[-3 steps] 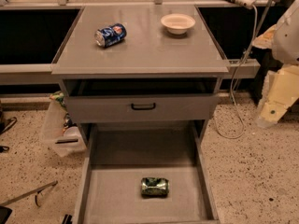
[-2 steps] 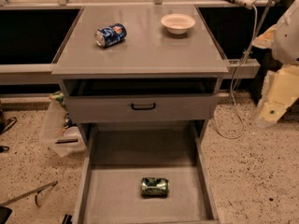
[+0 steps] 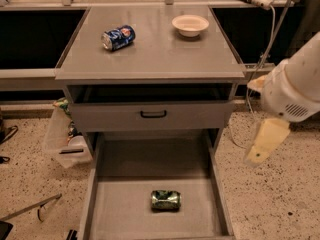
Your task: Pick green can from middle drawer and place on counter
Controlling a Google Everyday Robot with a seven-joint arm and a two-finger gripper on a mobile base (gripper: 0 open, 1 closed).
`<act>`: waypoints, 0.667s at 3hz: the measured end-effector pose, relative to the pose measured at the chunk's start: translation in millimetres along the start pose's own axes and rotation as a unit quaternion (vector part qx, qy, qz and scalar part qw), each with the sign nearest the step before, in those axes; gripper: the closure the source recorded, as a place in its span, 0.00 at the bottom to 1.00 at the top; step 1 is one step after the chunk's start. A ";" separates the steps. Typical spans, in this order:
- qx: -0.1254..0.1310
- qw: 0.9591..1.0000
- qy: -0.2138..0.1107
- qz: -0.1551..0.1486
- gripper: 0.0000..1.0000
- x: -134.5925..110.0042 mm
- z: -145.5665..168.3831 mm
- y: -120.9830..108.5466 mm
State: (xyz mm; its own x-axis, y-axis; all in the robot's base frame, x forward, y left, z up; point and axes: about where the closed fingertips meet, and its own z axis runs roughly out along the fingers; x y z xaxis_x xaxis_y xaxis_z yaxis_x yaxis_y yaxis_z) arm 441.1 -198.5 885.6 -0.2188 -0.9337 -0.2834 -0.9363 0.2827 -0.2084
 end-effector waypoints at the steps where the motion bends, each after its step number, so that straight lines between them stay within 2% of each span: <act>1: -0.025 0.999 -0.022 0.008 0.00 10.5 78.7 24.6; 2: -0.047 0.997 -0.046 0.035 0.00 25.4 156.6 50.7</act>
Offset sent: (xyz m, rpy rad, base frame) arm -0.0093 0.0366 -0.2675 0.2217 0.0979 -0.0674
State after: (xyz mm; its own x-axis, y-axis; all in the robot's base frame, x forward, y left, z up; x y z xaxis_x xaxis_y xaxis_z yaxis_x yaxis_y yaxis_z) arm 431.1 -173.5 721.3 -0.2618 -0.8872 -0.3798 -0.9424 0.3199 -0.0977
